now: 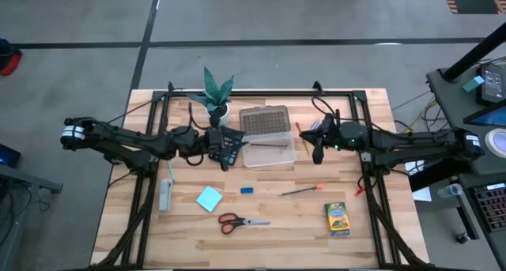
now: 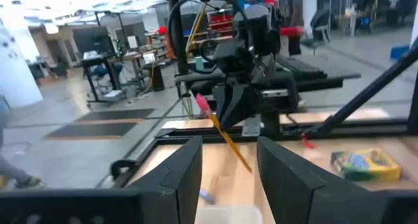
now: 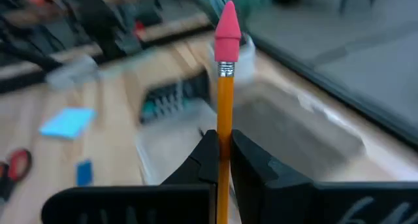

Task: Pack school essentials
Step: Put the yellow pencil into the supplies box

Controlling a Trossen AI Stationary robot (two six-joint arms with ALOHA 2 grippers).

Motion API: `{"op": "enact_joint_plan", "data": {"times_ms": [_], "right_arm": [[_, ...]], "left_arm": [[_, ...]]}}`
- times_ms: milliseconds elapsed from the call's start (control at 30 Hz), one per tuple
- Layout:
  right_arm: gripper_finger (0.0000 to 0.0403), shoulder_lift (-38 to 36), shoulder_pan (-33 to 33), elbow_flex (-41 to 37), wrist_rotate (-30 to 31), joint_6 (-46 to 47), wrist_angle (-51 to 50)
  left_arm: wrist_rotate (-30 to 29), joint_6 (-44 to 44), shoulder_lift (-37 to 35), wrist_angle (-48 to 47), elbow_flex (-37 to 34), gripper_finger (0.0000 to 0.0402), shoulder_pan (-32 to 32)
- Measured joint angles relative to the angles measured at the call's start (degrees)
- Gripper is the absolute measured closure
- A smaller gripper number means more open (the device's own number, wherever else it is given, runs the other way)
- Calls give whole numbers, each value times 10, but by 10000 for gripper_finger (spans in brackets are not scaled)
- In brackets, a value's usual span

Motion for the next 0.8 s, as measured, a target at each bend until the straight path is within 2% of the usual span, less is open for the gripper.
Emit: {"op": "enact_joint_plan", "data": {"times_ms": [233, 467, 667, 800], "right_arm": [[390, 5, 46, -69, -4, -64, 201], [390, 5, 68, -141, -24, -129, 370], [390, 5, 68, -172, -48, -151, 425], [390, 5, 68, -177, -48, -160, 449]], "left_arm": [[3, -18, 95, 138, 6, 272, 0], [20, -60, 182, 169, 62, 272, 0], [70, -91, 235, 168, 115, 272, 0], [73, -93, 259, 166, 138, 272, 0]]}}
